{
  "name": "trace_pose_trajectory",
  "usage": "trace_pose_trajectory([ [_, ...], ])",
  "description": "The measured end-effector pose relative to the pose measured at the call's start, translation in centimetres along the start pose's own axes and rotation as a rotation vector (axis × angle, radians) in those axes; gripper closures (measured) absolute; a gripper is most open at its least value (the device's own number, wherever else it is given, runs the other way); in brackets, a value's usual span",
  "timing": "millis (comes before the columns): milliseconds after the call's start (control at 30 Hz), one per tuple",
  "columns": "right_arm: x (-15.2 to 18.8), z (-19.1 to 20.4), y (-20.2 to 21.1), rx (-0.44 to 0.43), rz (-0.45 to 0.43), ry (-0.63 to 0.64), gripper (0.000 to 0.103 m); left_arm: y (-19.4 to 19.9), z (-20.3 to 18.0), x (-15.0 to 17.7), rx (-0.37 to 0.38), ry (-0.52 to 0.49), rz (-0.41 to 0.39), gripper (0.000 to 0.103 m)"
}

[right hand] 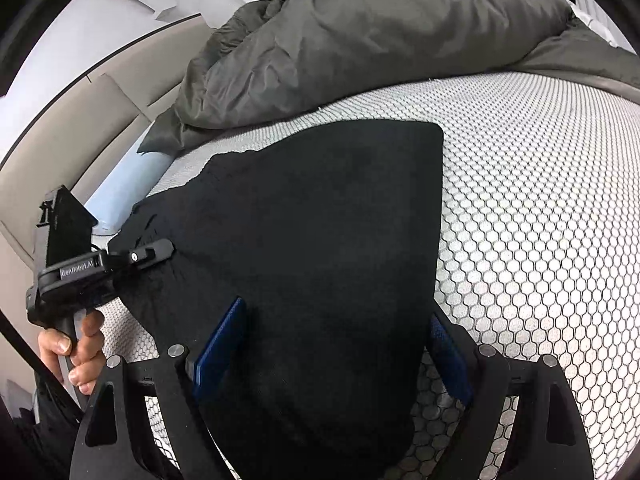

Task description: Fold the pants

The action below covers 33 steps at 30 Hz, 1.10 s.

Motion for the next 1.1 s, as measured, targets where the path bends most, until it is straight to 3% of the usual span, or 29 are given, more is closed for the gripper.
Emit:
trace_pose_trajectory([
  [100, -0.1, 0.6, 0.3, -0.011, -0.013, 0.017, 0.015, 1.5, 0.3, -1.0, -0.107, -0.043, -0.034, 0.095],
  [200, -0.2, 1.0, 0.3, -0.018, -0.015, 0.025, 0.015, 1.6, 2.8, -0.9, -0.275, -0.019, 0.014, 0.091],
  [233, -0.2, 0.9, 0.2, -0.014, -0.01, 0.021, 0.015, 1.5, 3.6, -0.8, -0.288, 0.01, 0.033, 0.083],
  [333, -0.1, 0.6, -0.1, -0.006, 0.006, 0.007, 0.015, 2.2, 4.0, -1.0, -0.272, 0.049, 0.04, 0.071],
  [467, -0.1, 0.4, 0.3, -0.006, 0.001, -0.001, 0.015, 3.5, 2.3, -2.5, -0.242, -0.013, -0.04, 0.024],
  [500, -0.2, 0.4, 0.3, -0.008, -0.001, -0.001, 0.015, 3.0, 1.8, -3.1, -0.223, -0.038, -0.042, 0.022],
  [667, -0.3, 0.4, 0.0, -0.011, 0.005, -0.008, 0.015, -2.0, 1.8, -6.6, -0.193, -0.045, 0.047, 0.022],
  [733, -0.3, 0.1, -0.1, -0.011, 0.01, -0.01, 0.015, -5.0, 2.9, -8.0, -0.237, 0.002, 0.099, 0.022],
  [800, -0.3, -0.2, -0.3, -0.008, 0.016, -0.014, 0.015, -7.5, 4.4, -8.6, -0.257, 0.044, 0.164, 0.029],
  [833, -0.3, -0.4, -0.5, -0.005, 0.019, -0.018, 0.015, -7.9, 4.7, -8.6, -0.252, 0.048, 0.169, 0.041],
  [900, -0.4, -0.8, -0.7, -0.001, 0.025, -0.024, 0.015, -8.0, 5.2, -8.9, -0.24, 0.085, 0.122, 0.056],
  [967, -0.4, -1.1, -0.9, 0.007, 0.028, -0.028, 0.015, -7.3, 5.0, -9.4, -0.214, 0.105, 0.057, 0.085],
  [1000, -0.4, -1.3, -0.9, 0.01, 0.028, -0.03, 0.015, -6.8, 4.6, -9.9, -0.2, 0.099, 0.023, 0.09],
  [1067, -0.4, -1.4, -1.0, 0.018, 0.027, -0.033, 0.015, -5.9, 4.1, -10.7, -0.169, 0.083, -0.026, 0.09],
  [1100, -0.5, -1.5, -1.0, 0.019, 0.028, -0.034, 0.015, -5.6, 4.3, -11.0, -0.22, 0.055, -0.053, 0.09],
])
Point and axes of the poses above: each gripper's, at about its wrist camera, not at the fingertips, and y roughly against the way its jaws point, z to its left, x to its underside, the point moved 2 cm from there along -y, roughly the way its jaws point, and after that the axes turned 14 degrees about x, right-handed, at the moved point
